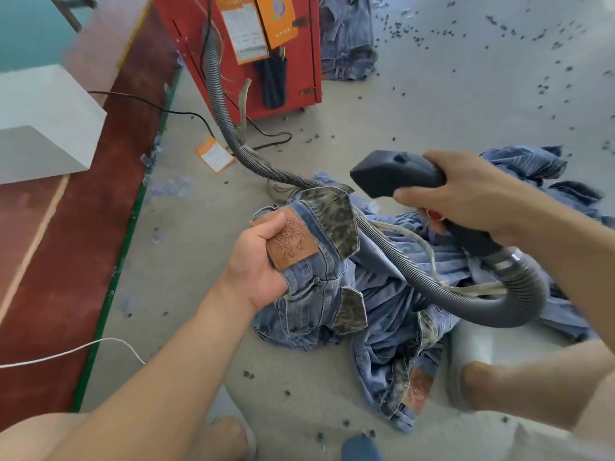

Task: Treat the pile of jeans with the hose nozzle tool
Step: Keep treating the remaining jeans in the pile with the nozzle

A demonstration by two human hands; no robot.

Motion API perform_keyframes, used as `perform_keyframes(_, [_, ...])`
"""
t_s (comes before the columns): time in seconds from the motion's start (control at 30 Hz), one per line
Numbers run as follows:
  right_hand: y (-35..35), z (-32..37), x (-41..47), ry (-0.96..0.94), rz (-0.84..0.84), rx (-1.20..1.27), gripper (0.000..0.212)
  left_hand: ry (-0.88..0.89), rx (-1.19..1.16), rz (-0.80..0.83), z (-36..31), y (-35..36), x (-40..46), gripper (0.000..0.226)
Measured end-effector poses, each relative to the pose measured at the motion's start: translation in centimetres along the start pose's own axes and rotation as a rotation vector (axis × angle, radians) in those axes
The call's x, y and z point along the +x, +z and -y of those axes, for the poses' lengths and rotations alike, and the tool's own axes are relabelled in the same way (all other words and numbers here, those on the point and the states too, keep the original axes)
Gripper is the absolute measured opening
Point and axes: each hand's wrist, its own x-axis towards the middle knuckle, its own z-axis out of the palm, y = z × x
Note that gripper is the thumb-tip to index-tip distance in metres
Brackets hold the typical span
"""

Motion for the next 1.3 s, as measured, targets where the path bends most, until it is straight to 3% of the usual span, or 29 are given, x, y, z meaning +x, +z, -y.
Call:
perform_keyframes(0.07, [0.3,0.3,-1.0,-0.057,0.110,-0.143,0.016,0.025,0.031,0.003,0.0,-0.1,0.1,0.032])
perform_keyframes(0.17, [2.2,1.1,-1.3,-0.101,0.195,-0.238,0.016,0.058,0.262,0.070,1.4,0.5,-0.1,0.035])
perform_keyframes(0.27, [3.4,1.4,-0.2,-0.058,0.098,-0.202,0.016,0.056,0.457,0.112,2.5,0.8,-0.5,0.046])
perform_keyframes(0.37, [2.3,1.5,0.8,0.014,-0.012,-0.040,0.018,0.082,0.550,0.085,2.4,0.4,-0.7,0.043])
perform_keyframes(0.5, [1.0,1.6,0.7,0.040,0.242,-0.094,0.017,0.127,0.586,0.045,2.4,-0.2,-0.8,0.037])
perform_keyframes(0.57, [2.0,1.5,0.6,0.048,0.303,-0.054,0.018,0.130,0.565,0.006,2.4,-0.2,-0.8,0.037])
perform_keyframes(0.73, [2.2,1.3,1.5,0.076,0.000,0.074,0.018,0.094,0.195,-0.034,1.8,-0.5,-0.7,0.029])
perform_keyframes(0.83, [0.7,1.2,0.5,-0.021,0.067,-0.164,0.016,0.046,0.075,-0.101,1.3,-0.8,-0.8,0.016])
perform_keyframes(1.03, [2.7,1.5,-3.3,-0.208,0.307,-0.452,0.019,0.035,0.130,-0.127,1.2,-0.4,-0.4,0.071])
perform_keyframes(1.2, [4.8,2.1,-3.9,-0.294,0.254,-0.382,0.020,-0.021,0.290,-0.123,2.3,0.2,0.1,0.048])
perform_keyframes(1.3, [4.3,2.6,-2.7,-0.276,0.114,-0.286,0.017,-0.038,0.269,-0.135,2.7,0.2,0.2,0.024])
